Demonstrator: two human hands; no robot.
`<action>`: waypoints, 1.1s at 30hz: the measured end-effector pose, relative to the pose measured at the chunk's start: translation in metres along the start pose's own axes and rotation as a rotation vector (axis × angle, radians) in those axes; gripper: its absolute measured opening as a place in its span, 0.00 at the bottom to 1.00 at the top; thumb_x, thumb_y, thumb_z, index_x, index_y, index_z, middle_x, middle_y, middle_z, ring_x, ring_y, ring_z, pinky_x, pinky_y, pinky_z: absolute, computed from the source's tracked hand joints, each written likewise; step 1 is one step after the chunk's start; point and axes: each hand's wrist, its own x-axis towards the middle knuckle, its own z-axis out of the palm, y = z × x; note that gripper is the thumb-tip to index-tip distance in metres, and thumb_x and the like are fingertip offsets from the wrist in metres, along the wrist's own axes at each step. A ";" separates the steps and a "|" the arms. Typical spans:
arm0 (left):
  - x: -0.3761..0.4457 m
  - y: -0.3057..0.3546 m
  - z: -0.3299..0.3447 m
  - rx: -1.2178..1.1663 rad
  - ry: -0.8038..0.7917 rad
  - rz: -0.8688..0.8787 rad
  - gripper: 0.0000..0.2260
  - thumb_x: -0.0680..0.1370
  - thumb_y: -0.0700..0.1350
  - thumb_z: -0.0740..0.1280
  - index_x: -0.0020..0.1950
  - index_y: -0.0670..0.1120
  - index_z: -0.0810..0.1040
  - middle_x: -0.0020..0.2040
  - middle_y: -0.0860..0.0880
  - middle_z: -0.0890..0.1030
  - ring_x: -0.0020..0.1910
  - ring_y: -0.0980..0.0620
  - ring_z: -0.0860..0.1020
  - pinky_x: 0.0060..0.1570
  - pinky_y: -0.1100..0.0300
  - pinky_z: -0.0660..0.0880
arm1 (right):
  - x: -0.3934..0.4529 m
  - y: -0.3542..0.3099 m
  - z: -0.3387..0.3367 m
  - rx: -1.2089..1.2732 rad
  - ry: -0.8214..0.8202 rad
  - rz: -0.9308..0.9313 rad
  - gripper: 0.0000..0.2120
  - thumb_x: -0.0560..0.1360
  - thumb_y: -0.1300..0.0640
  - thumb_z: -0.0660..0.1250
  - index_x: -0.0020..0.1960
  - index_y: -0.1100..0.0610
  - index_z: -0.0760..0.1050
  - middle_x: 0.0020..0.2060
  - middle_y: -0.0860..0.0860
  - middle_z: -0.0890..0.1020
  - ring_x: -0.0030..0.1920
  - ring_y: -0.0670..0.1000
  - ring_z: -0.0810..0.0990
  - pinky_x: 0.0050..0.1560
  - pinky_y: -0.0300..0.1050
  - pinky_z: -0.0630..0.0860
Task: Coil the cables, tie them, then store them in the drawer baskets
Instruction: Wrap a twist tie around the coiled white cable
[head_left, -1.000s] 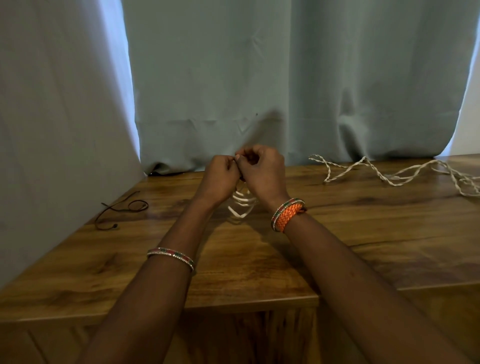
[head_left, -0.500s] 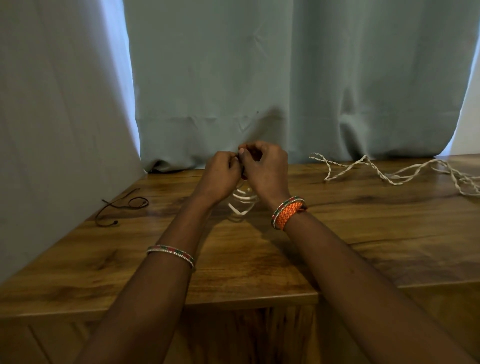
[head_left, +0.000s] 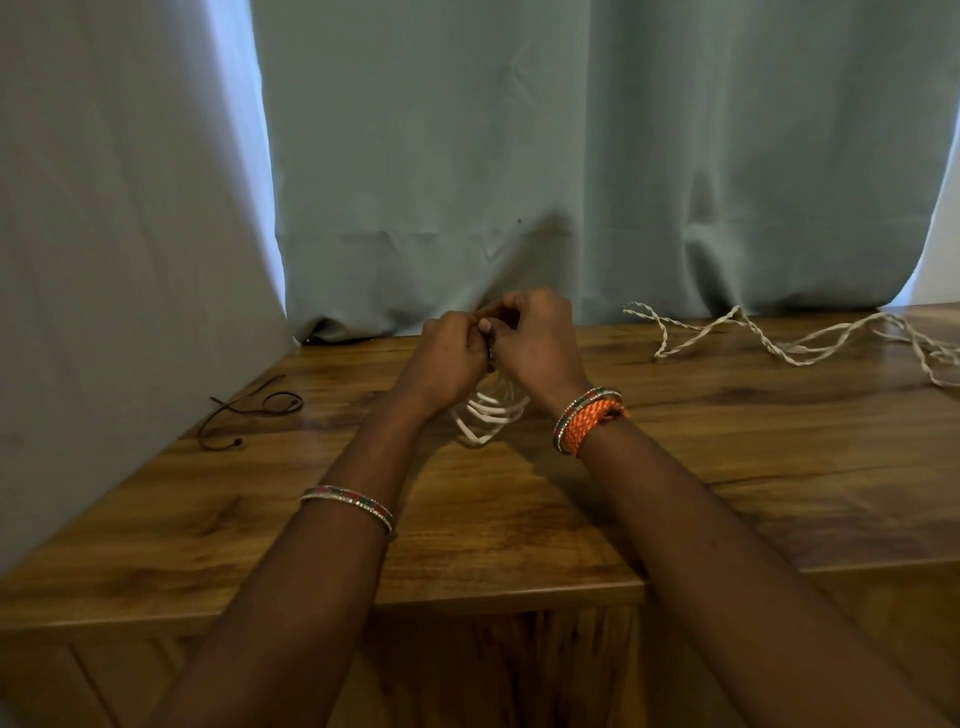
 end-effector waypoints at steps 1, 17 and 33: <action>0.000 -0.001 0.001 0.006 -0.004 -0.007 0.15 0.79 0.39 0.56 0.34 0.42 0.74 0.27 0.48 0.74 0.28 0.53 0.73 0.25 0.71 0.64 | 0.000 0.000 0.000 -0.008 -0.004 0.009 0.05 0.73 0.67 0.67 0.45 0.64 0.82 0.34 0.54 0.81 0.30 0.40 0.76 0.25 0.25 0.69; 0.003 -0.001 0.005 -0.207 0.076 -0.015 0.09 0.80 0.38 0.55 0.44 0.42 0.73 0.34 0.47 0.75 0.31 0.52 0.72 0.30 0.64 0.67 | 0.005 0.005 0.000 -0.244 0.039 -0.091 0.05 0.77 0.59 0.64 0.43 0.58 0.76 0.37 0.50 0.77 0.37 0.47 0.72 0.35 0.36 0.60; 0.009 0.008 -0.007 -0.519 -0.028 0.072 0.02 0.68 0.43 0.65 0.35 0.46 0.77 0.30 0.53 0.78 0.34 0.56 0.76 0.40 0.61 0.72 | 0.005 -0.005 -0.015 -0.145 0.222 -0.032 0.08 0.68 0.68 0.59 0.39 0.56 0.67 0.35 0.50 0.73 0.37 0.52 0.71 0.30 0.42 0.60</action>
